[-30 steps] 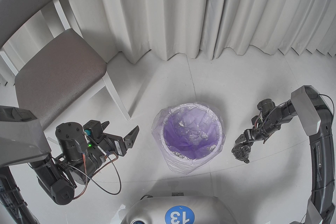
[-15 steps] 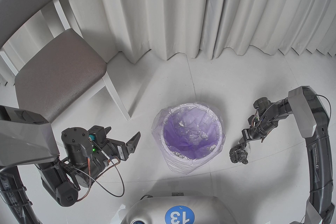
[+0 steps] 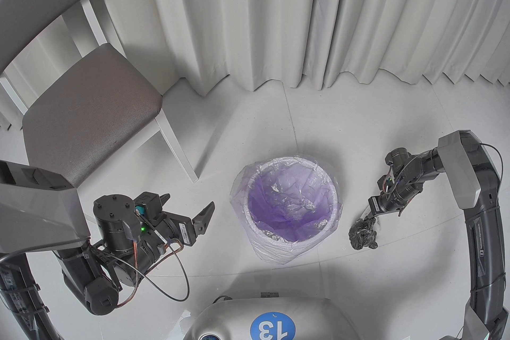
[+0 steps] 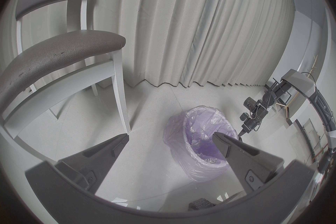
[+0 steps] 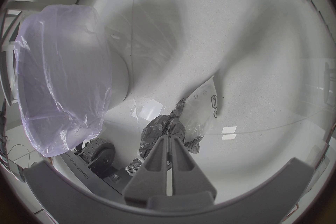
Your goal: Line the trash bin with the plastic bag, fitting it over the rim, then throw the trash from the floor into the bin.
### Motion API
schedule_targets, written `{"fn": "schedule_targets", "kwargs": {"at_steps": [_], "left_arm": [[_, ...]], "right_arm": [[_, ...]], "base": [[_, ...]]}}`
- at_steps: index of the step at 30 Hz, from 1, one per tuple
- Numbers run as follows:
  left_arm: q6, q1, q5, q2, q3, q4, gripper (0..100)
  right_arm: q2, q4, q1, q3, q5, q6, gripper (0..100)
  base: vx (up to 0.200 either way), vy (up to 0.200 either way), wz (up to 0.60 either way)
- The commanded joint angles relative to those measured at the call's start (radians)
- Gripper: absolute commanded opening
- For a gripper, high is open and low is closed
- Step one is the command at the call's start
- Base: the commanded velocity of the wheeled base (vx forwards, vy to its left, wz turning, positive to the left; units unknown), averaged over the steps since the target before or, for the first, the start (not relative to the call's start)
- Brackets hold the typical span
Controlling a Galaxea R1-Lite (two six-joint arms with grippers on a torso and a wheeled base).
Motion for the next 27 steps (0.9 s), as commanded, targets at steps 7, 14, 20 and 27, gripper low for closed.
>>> {"fn": "schedule_targets", "kwargs": {"at_steps": [7, 14, 20, 27], "left_arm": [[0.0, -0.001, 0.0, 0.005, 0.0, -0.016, 100], [0.001, -0.005, 0.001, 0.008, -0.008, -0.016, 100], [0.001, -0.007, 0.001, 0.017, -0.011, -0.016, 100], [-0.002, -0.013, 0.001, 0.023, -0.002, -0.016, 100]], "right_arm": [[-0.032, 0.011, -0.023, -0.015, 0.001, -0.035, 100], [-0.05, 0.011, -0.036, -0.014, 0.002, -0.045, 100], [-0.038, 0.029, -0.03, -0.021, -0.001, -0.048, 100], [0.088, 0.018, -0.029, -0.202, -0.039, -0.04, 100]], "base": [[0.0, 0.0, 0.0], [0.0, 0.0, 0.0], [0.0, 0.0, 0.0], [0.0, 0.0, 0.0]]}}
